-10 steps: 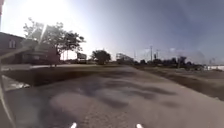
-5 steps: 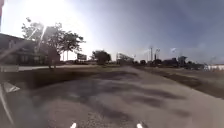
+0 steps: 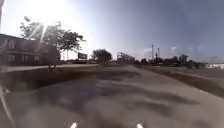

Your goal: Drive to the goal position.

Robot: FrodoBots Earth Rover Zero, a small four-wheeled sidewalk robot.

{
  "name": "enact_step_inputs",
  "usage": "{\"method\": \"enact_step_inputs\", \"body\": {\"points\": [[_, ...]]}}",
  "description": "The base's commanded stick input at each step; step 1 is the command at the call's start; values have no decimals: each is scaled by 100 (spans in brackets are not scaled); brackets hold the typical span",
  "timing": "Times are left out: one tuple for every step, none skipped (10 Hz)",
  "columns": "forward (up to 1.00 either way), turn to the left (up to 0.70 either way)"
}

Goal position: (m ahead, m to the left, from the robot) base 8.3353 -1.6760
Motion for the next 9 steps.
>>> {"method": "enact_step_inputs", "body": {"points": [[70, 0], [70, 0], [70, 0], [70, 0], [70, 0], [70, 0], [70, 0], [70, 0], [70, 0]]}}
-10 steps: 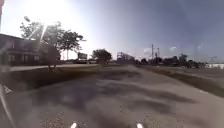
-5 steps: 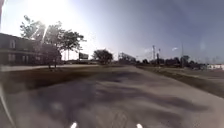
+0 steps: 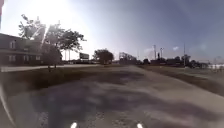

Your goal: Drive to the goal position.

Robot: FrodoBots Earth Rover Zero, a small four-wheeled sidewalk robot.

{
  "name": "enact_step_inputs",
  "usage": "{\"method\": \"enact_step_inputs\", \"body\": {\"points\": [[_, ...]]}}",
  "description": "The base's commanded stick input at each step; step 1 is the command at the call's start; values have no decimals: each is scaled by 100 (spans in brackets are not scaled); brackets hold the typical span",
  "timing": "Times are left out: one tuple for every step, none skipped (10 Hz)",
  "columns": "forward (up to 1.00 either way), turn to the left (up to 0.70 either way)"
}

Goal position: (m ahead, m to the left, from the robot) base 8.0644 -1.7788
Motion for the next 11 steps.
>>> {"method": "enact_step_inputs", "body": {"points": [[70, 0], [70, 0], [70, 0], [70, 0], [70, 0], [70, 0], [70, 0], [70, 0], [70, 0], [70, 0], [70, 0]]}}
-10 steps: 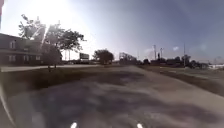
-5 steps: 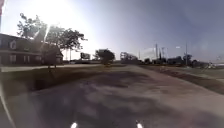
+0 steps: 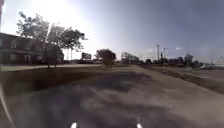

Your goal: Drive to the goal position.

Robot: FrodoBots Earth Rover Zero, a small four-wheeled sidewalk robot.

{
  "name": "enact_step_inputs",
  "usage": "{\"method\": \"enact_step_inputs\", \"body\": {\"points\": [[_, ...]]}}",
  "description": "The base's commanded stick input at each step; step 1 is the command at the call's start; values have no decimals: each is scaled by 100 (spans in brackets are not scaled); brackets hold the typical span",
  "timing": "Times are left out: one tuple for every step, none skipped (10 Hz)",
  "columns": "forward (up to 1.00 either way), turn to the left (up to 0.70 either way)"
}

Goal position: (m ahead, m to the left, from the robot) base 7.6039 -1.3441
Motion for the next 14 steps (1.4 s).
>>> {"method": "enact_step_inputs", "body": {"points": [[70, 0], [70, 0], [70, 0], [70, 0], [70, 0], [70, 0], [70, 0], [70, 0], [70, 0], [70, 0], [70, 0], [70, 0], [70, 0], [70, 0]]}}
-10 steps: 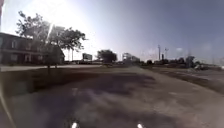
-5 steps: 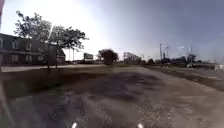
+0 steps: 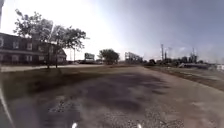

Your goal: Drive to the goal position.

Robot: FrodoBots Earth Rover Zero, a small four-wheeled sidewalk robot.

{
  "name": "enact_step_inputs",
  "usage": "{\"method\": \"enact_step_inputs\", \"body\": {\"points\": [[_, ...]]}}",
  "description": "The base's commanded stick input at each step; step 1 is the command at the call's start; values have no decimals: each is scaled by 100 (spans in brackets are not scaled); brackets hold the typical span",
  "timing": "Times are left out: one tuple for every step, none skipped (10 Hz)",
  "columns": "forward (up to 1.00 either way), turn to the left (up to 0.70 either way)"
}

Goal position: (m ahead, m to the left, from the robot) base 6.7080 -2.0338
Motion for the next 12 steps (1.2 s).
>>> {"method": "enact_step_inputs", "body": {"points": [[70, 0], [70, 0], [70, 0], [70, 0], [70, 0], [70, 0], [70, 0], [70, 0], [70, 0], [70, 0], [70, 0], [70, 0]]}}
